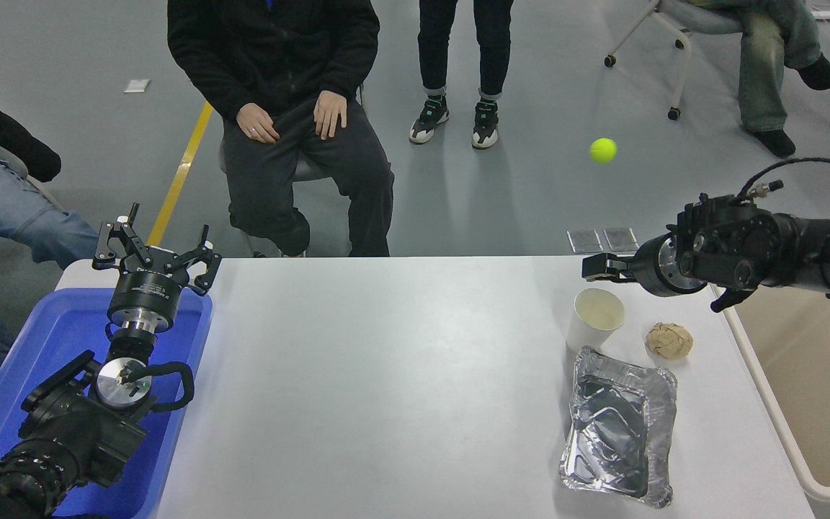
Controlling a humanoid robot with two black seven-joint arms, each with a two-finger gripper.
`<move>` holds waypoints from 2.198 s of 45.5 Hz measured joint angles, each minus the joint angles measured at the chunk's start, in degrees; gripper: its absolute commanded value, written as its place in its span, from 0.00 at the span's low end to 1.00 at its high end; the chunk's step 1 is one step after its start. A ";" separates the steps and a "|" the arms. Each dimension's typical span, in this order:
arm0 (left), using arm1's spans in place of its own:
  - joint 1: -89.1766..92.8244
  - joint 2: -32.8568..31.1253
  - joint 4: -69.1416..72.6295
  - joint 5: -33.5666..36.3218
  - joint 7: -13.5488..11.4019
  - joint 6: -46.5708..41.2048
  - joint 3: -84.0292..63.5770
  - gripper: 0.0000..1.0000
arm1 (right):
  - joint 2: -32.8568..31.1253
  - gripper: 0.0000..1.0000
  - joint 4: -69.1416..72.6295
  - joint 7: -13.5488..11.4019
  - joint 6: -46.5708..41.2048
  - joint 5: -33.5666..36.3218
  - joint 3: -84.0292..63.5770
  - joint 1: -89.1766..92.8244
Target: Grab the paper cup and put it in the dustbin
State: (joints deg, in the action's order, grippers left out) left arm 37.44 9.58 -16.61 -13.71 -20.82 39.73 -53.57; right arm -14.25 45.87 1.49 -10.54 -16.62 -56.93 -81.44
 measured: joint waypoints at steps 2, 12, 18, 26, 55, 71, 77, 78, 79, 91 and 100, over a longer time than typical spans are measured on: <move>0.00 0.00 0.00 0.00 0.00 0.00 0.00 0.99 | 0.07 1.00 -0.34 0.00 0.12 -0.54 0.08 0.67; 0.00 0.00 0.00 0.00 0.00 0.00 -0.01 0.99 | 0.32 0.99 -1.80 0.01 0.79 -1.88 0.30 3.21; 0.00 0.00 0.00 0.00 -0.01 0.00 -0.02 0.99 | 0.42 0.98 -2.23 0.02 1.93 -2.23 0.35 4.37; 0.00 0.00 0.00 0.00 -0.02 0.00 -0.02 0.99 | 0.70 0.90 -2.53 0.01 3.69 -2.45 0.41 5.87; 0.00 0.00 0.01 0.00 -0.02 0.00 -0.01 0.99 | 1.25 0.00 -2.05 -0.07 4.40 -1.82 1.13 7.14; 0.00 0.00 0.01 0.00 -0.02 0.00 -0.03 0.99 | 1.18 0.00 -1.42 -0.09 4.20 -1.54 1.47 6.91; 0.00 0.00 0.00 0.00 -0.02 0.00 -0.04 0.99 | 0.80 0.00 0.02 -0.06 3.72 -1.54 1.48 5.38; 0.00 0.00 0.00 0.01 -0.02 0.00 -0.04 0.99 | 0.64 0.00 0.45 -0.06 3.52 -1.53 1.45 5.02; 0.00 0.00 0.00 0.00 -0.02 0.00 -0.04 0.99 | 0.41 0.00 0.98 -0.07 3.24 -1.53 1.38 4.55; 0.00 0.00 -0.01 0.00 -0.01 0.00 -0.03 0.99 | -3.47 0.00 7.14 -0.03 -5.18 -1.96 -0.49 -4.99; 0.00 0.00 -0.01 -0.01 -0.01 0.00 -0.03 0.99 | -6.47 0.00 9.68 -0.01 -15.26 -2.16 -1.91 -13.47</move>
State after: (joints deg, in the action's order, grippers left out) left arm 37.44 9.58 -16.62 -13.72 -20.83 39.73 -53.61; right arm -20.72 55.55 1.48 -25.80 -18.77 -58.84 -94.91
